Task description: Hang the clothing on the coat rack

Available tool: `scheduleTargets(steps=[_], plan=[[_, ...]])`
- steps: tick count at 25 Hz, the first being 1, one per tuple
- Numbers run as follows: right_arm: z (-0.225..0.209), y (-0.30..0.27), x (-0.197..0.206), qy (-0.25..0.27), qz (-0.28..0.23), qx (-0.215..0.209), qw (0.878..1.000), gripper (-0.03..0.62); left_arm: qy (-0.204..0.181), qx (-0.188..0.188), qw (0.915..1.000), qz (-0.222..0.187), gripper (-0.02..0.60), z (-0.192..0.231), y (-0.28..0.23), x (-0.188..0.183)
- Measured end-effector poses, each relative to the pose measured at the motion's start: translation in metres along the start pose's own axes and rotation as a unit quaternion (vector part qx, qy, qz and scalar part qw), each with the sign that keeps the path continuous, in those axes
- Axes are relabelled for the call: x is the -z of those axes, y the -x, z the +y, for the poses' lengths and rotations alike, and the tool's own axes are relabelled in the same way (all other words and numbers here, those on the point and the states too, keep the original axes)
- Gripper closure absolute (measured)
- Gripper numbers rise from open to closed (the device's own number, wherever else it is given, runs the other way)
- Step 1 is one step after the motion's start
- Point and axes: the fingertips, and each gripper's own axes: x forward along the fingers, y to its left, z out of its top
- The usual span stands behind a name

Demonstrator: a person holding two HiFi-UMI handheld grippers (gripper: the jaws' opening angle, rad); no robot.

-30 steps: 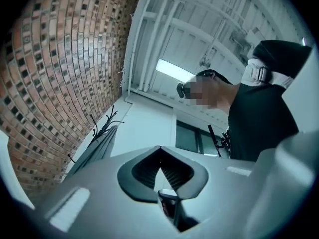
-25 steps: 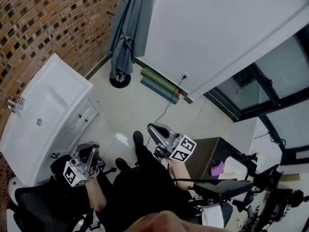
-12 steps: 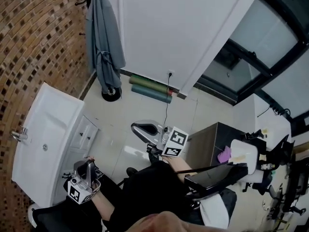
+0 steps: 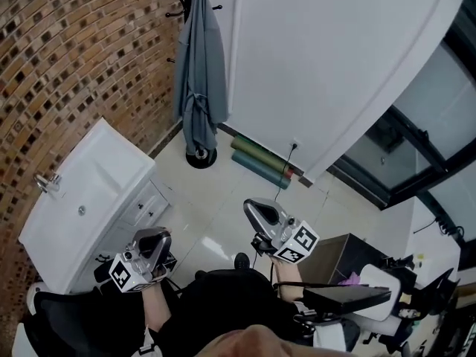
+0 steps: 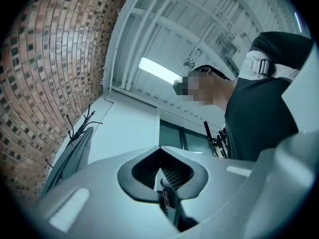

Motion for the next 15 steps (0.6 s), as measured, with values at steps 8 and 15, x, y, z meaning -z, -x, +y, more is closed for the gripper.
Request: scheduleTargets(steps=[8, 15], plan=[[-0.007, 0.011, -0.007, 0.01, -0.006, -0.013, 1.0, 0.594, -0.011, -0.007, 0.9998, 0.013, 0.58, -0.005, -0.014, 0.007], [-0.01, 0.017, 0.006, -0.009, 0.022, -0.015, 1.0, 0.594, 0.001, -0.037, 0.999, 0.027, 0.58, -0.009, -0.008, 0.017]])
